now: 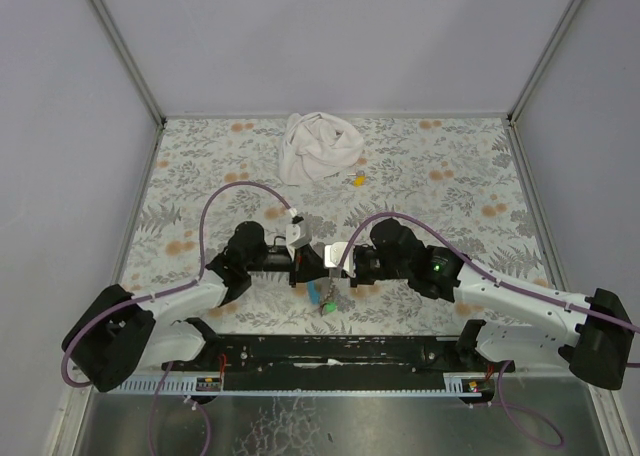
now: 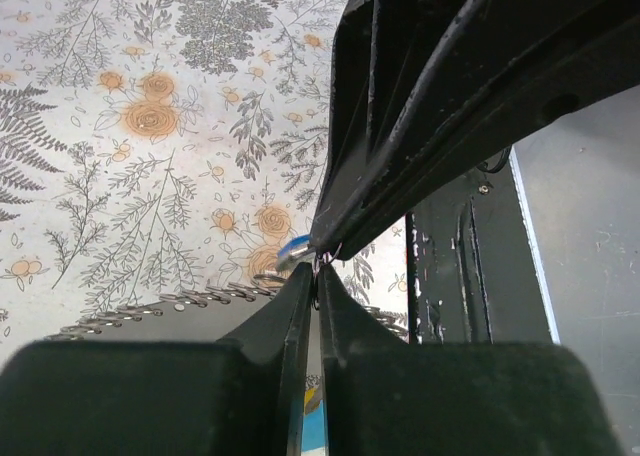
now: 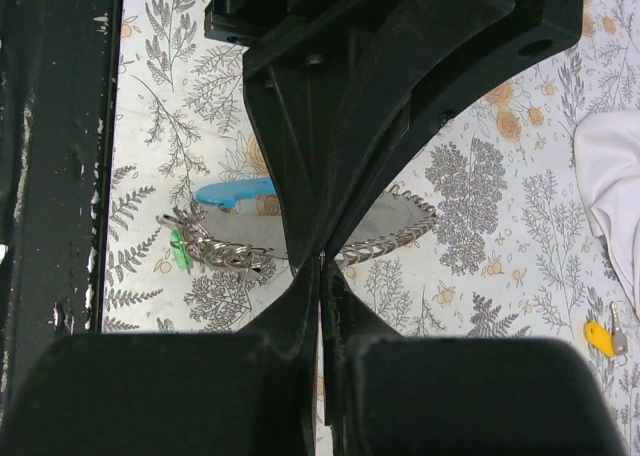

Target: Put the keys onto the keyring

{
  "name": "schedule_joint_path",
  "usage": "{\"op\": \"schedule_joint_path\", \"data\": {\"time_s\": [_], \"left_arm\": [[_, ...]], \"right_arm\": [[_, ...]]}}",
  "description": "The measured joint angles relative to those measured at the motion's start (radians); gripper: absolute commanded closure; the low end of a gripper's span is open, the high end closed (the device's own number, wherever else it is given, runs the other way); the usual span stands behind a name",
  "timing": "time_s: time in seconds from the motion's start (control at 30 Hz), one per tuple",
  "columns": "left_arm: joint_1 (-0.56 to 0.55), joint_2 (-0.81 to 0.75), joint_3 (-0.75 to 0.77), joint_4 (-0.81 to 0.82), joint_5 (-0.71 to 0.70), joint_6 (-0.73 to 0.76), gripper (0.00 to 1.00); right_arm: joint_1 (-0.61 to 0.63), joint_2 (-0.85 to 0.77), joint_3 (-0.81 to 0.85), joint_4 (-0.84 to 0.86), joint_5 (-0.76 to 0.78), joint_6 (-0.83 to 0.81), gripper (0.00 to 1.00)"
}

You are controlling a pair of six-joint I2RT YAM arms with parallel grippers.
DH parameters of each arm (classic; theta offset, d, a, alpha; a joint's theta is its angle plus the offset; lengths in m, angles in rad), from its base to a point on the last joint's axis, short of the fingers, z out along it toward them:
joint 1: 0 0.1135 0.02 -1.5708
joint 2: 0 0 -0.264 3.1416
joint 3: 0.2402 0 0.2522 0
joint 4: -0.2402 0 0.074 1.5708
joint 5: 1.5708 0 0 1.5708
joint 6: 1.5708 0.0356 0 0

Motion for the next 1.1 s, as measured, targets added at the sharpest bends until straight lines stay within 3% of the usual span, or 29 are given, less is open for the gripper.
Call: {"op": "schedule_joint_path", "data": {"time_s": [0.3, 0.53, 0.8, 1.1], "left_arm": [[-0.001, -0.058, -0.009, -0.003, -0.064, -0.034, 1.00], [-0.009, -0.139, -0.084, 0.071, -0.209, -0.202, 1.00], [-0.018, -0.156, -0.208, 0.261, -0.355, -0.417, 1.00], [-0.101, -0.064, -0.303, 0.468, -0.590, -0.543, 1.00]], "right_arm": [[0.001, -0.039, -0.009, 0.015, 0.004, 0.018, 1.00], [0.002, -0.063, -0.056, 0.096, 0.025, 0.051, 1.00], [0.003, -0.059, -0.149, 0.267, 0.020, 0.105, 1.00], [0.003, 0.011, -0.176, 0.348, 0.026, 0.133, 1.00]]}}
